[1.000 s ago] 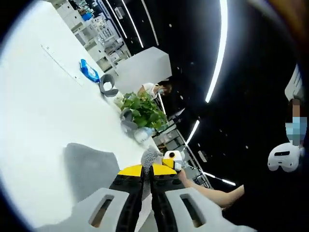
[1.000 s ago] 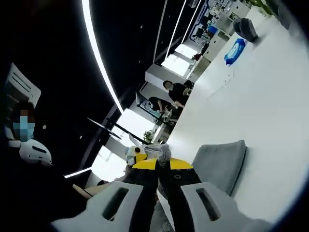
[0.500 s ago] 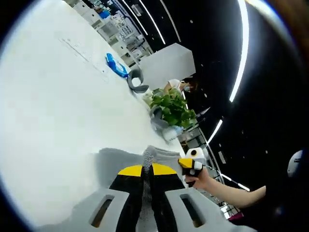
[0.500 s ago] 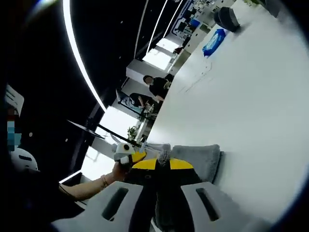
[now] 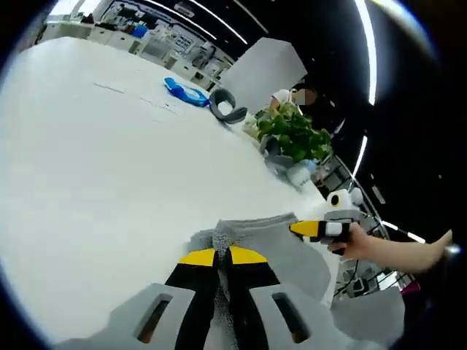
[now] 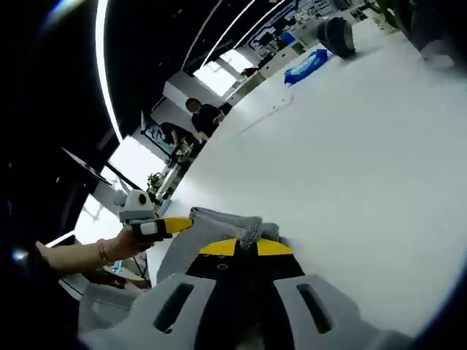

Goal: Fold the towel on the table until its edges align and the towel forms a compact rectangular stack.

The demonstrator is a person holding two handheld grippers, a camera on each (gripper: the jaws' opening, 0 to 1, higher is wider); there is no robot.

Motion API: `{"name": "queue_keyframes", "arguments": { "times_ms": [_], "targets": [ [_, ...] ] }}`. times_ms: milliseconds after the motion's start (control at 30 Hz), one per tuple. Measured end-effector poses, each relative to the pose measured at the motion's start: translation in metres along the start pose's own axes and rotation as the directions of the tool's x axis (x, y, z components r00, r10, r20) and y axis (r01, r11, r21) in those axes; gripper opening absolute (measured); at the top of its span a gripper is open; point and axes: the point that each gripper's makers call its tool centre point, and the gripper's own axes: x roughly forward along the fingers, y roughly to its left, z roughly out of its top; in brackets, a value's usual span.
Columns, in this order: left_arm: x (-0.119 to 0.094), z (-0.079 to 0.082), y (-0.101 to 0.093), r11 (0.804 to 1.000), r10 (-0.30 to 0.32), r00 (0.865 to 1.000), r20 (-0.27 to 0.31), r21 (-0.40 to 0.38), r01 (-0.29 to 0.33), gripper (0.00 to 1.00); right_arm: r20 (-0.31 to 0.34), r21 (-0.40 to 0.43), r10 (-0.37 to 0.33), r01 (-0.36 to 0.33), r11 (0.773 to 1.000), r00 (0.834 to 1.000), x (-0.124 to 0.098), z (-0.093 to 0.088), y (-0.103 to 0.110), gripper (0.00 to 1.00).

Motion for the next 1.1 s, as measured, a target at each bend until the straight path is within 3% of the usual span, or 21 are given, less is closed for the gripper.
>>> {"name": "queue_keyframes", "arguments": {
  "times_ms": [67,100,133,167,200,233,300,367,467,533,633,700,733,800,867,933,967,1000,1033,1067,1100],
  "targets": [
    [-0.002,0.002,0.009,0.989,0.079,0.997,0.017,0.122,-0.081,0.02,-0.008,-0.088,-0.061,0.06,0.994,0.998,0.002,0.0,-0.01,0.05],
    [-0.005,0.003,0.017,0.974,0.129,0.992,0.02,0.185,-0.13,0.01,-0.021,-0.114,-0.088,0.085,0.99,0.996,0.002,-0.003,-0.013,0.05],
    [-0.012,0.002,0.036,0.939,0.244,0.97,0.018,0.244,-0.241,0.01,-0.024,-0.129,-0.169,0.165,0.978,0.985,0.0,-0.005,-0.027,0.05],
    [-0.017,-0.007,0.046,0.928,0.286,0.958,-0.03,0.256,-0.269,0.01,0.013,-0.079,-0.171,0.172,0.982,0.985,-0.001,-0.001,-0.027,0.05],
    [-0.016,-0.013,0.042,0.952,0.233,0.971,-0.052,0.216,-0.217,0.01,0.057,-0.029,-0.131,0.133,0.991,0.99,0.0,0.005,-0.021,0.05],
    [-0.016,-0.013,0.037,0.973,0.179,0.983,-0.044,0.156,-0.17,0.01,0.038,-0.054,-0.124,0.126,0.991,0.992,-0.001,0.002,-0.02,0.06],
    [-0.026,0.002,0.04,0.974,0.191,0.98,0.063,0.114,-0.197,0.01,0.025,-0.163,-0.157,0.159,0.974,0.987,-0.004,0.0,-0.026,0.08],
    [-0.034,0.019,0.035,0.982,0.168,0.972,0.162,0.062,-0.18,0.01,0.048,-0.179,-0.173,0.179,0.967,0.984,-0.005,0.004,-0.024,0.13],
    [-0.042,0.033,0.021,0.98,0.131,0.97,0.205,0.122,-0.158,0.01,0.095,-0.145,-0.187,0.2,0.969,0.978,-0.013,0.014,-0.028,0.19],
    [-0.044,0.038,0.01,0.98,0.102,0.97,0.22,0.146,-0.136,0.08,0.16,-0.114,-0.204,0.223,0.968,0.966,-0.025,0.027,-0.03,0.18],
    [-0.045,0.035,-0.012,0.967,0.046,0.978,0.204,0.238,-0.095,0.14,0.181,-0.111,-0.215,0.237,0.965,0.96,-0.042,0.033,-0.026,0.24],
    [-0.043,0.024,-0.027,0.941,0.027,0.988,0.153,0.33,-0.077,0.15,0.194,-0.14,-0.206,0.235,0.962,0.959,-0.052,0.036,-0.014,0.22],
    [-0.042,0.019,-0.033,0.931,0.021,0.991,0.128,0.358,-0.066,0.17,0.222,-0.171,-0.16,0.2,0.965,0.962,-0.057,0.038,0.006,0.22],
    [-0.036,0.002,-0.05,0.897,0.004,0.999,0.053,0.44,-0.027,0.22,0.192,-0.201,-0.111,0.15,0.968,0.975,-0.058,0.027,0.027,0.23],
    [-0.031,-0.015,-0.068,0.828,-0.011,1.0,-0.022,0.561,0.022,0.22,0.138,-0.258,-0.095,0.128,0.958,0.986,-0.056,0.011,0.042,0.24],
    [-0.024,-0.031,-0.077,0.75,0.011,0.996,-0.09,0.659,0.051,0.22,0.045,-0.345,-0.095,0.104,0.933,0.995,-0.049,-0.015,0.052,0.24],
    [-0.022,-0.038,-0.076,0.714,0.048,0.992,-0.118,0.698,0.049,0.21,-0.014,-0.415,-0.122,0.105,0.904,0.992,-0.044,-0.032,0.052,0.23],
    [-0.018,-0.047,-0.072,0.665,0.098,0.984,-0.15,0.745,0.047,0.2,-0.051,-0.462,-0.135,0.096,0.881,0.99,-0.04,-0.042,0.051,0.22],
    [-0.016,-0.056,-0.064,0.652,0.147,0.973,-0.179,0.757,0.041,0.2,-0.124,-0.556,-0.165,0.069,0.829,0.978,-0.035,-0.061,0.046,0.22],
    [-0.014,-0.067,-0.056,0.634,0.182,0.961,-0.208,0.772,0.047,0.19,-0.155,-0.62,-0.205,0.066,0.782,0.967,-0.034,-0.072,0.037,0.22],
    [-0.011,-0.067,-0.06,0.65,0.139,0.974,-0.179,0.758,0.046,0.18,-0.148,-0.66,-0.21,0.062,0.748,0.966,-0.03,-0.076,0.034,0.22]
  ]
}}
